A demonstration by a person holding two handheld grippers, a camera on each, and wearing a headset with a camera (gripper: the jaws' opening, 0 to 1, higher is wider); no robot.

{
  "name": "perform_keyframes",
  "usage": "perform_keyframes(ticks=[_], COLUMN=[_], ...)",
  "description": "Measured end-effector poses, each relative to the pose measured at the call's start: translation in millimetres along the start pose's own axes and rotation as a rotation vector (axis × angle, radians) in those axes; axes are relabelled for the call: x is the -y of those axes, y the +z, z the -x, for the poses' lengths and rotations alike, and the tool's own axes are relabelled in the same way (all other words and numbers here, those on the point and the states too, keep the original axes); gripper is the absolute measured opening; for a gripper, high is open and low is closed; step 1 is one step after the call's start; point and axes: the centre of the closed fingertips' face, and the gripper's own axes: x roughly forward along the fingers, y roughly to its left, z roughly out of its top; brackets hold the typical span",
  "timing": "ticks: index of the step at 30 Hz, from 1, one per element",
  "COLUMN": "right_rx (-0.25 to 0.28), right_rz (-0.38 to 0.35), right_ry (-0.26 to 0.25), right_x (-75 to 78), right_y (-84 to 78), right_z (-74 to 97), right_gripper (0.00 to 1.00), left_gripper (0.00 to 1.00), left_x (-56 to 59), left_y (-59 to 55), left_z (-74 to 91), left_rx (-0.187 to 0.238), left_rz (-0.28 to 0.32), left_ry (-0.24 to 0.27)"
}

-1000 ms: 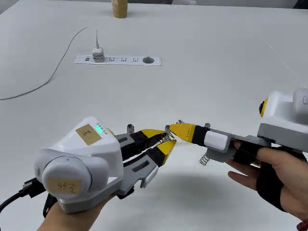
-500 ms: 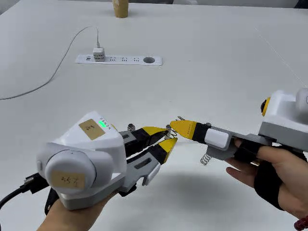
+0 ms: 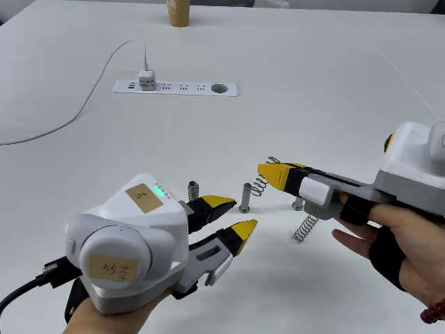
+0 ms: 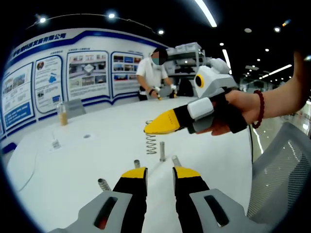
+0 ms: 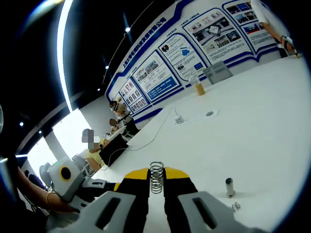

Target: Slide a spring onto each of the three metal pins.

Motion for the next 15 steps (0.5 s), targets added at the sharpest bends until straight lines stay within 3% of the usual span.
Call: perform_keyframes(ticks=[2, 15], right_rx=[0.004, -0.014], right_rz=[0.012, 0.149], right_ry=[0.0, -0.046], right_x=[1.5, 15.9], right_y=[2.3, 1.1], right_z=[-3.5, -24.1], right_gripper=[0.11, 0.11], left_gripper=[0.23, 0.3], left_x=[-0.3, -1.2], left_y=[-4.5, -16.2], left_z=[0.6, 4.8], left_rx=[-0.022, -0.055], left_rz=[-0.003, 0.023], left_ry=[0.007, 0.021])
